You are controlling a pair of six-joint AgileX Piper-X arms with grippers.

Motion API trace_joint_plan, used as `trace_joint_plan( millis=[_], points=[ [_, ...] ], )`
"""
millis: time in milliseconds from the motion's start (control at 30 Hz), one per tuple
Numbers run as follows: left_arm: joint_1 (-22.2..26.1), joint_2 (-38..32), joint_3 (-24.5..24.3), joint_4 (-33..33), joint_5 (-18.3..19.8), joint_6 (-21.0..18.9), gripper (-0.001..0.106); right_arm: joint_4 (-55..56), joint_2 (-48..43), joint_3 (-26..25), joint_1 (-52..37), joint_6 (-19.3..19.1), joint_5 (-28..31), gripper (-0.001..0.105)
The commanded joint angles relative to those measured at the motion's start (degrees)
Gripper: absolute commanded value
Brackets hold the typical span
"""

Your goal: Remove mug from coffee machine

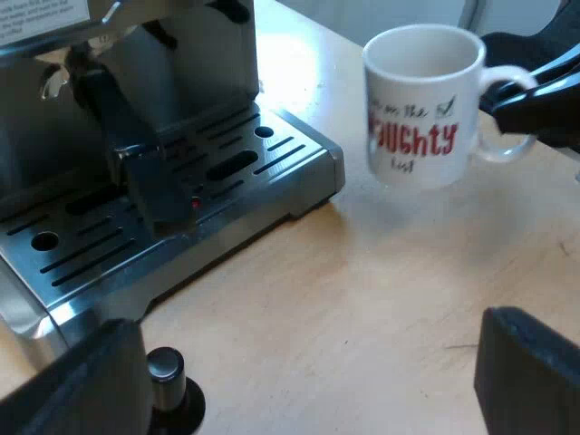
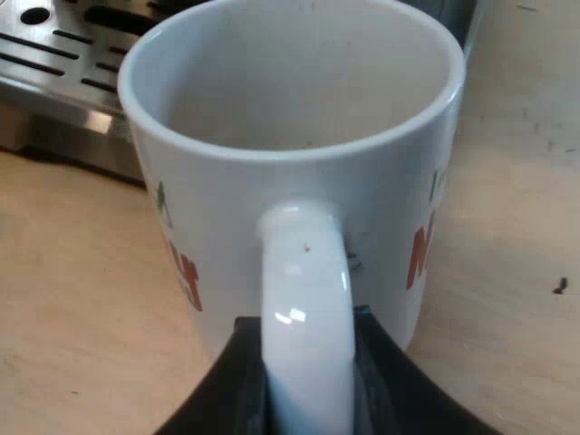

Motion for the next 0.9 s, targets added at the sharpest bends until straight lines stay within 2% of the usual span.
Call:
trace_joint_plan(
  millis=[33, 267, 467, 567, 767, 900],
  points=[
    [-1.5, 0.1, -0.1, -1.5, 0.3, -0.5, 0.087, 0.2, -3.4, -0.7, 0.1, 0.9, 2.8, 0.0],
    [-5.0, 2.0, 0.4, -4.5, 0.3, -0.5, 0.087, 5.2, -7.5, -0.7, 0.1, 3.1, 7.0, 0.0],
    [-6.1, 4.2, 1.1, -6.2, 0.3, -0.5, 0.087, 6.8, -8.6, -0.7, 0.1, 4.4, 14.1, 0.0],
    [-6.7, 5.3, 1.1, -7.4, 1.0, -0.5, 0.087, 6.6, -8.6, 0.6, 0.1, 4.4, 14.9, 0.0],
    [-9.2, 6.8, 1.1, -8.4, 1.0, -0.5, 0.087, 1.5, -8.6, 6.5, 0.1, 4.6, 15.7, 0.0],
    [-9.6, 7.6, 1.1, -8.4, 1.2, -0.5, 0.087, -1.5, -8.6, 9.3, -0.1, 5.9, 17.4, 0.0]
  ],
)
